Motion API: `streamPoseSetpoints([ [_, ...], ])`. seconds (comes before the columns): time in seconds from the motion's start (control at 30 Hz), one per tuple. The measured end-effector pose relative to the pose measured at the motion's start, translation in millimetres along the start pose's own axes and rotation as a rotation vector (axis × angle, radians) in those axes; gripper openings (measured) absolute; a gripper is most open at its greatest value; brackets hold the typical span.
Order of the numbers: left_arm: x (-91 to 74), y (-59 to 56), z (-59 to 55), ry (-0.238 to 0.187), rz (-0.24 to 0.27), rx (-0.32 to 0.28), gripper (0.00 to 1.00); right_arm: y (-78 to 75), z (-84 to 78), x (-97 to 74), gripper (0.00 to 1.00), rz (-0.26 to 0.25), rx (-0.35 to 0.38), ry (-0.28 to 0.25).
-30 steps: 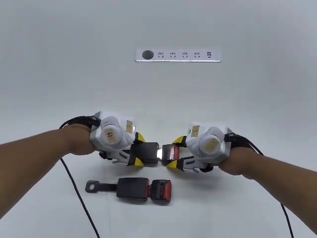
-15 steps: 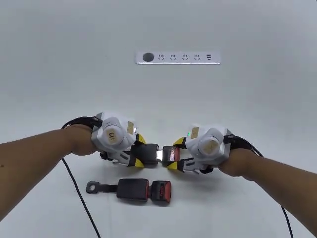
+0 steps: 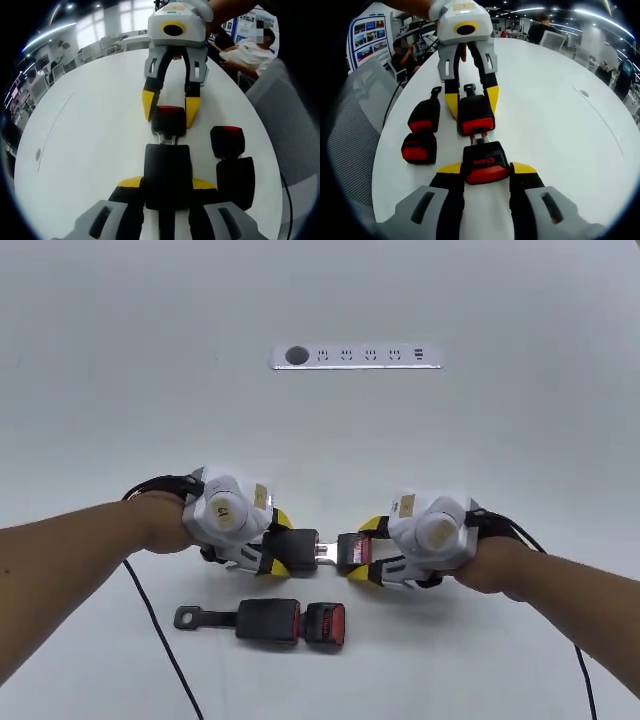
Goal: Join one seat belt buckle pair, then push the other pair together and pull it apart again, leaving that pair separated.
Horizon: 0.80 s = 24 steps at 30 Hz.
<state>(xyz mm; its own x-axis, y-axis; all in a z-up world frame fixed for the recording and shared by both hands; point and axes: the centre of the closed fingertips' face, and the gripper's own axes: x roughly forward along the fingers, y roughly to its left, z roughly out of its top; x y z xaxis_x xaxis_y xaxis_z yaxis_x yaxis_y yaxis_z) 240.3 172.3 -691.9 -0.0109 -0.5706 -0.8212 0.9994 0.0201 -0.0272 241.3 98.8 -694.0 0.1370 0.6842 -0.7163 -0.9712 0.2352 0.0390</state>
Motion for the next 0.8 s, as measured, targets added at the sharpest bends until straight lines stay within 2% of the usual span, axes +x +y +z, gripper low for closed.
streamPoseSetpoints([
  [0.43,0.1,1.2,-1.0,-0.007,0.005,-0.008,0.34,-8.3,-17.9,-15.5,0.34,-0.005,-0.004,0.003],
  [0.8,0.0,1.1,-0.9,-0.004,0.005,-0.010,0.34,-9.5,-35.1,-32.1,0.34,0.000,-0.012,0.011],
])
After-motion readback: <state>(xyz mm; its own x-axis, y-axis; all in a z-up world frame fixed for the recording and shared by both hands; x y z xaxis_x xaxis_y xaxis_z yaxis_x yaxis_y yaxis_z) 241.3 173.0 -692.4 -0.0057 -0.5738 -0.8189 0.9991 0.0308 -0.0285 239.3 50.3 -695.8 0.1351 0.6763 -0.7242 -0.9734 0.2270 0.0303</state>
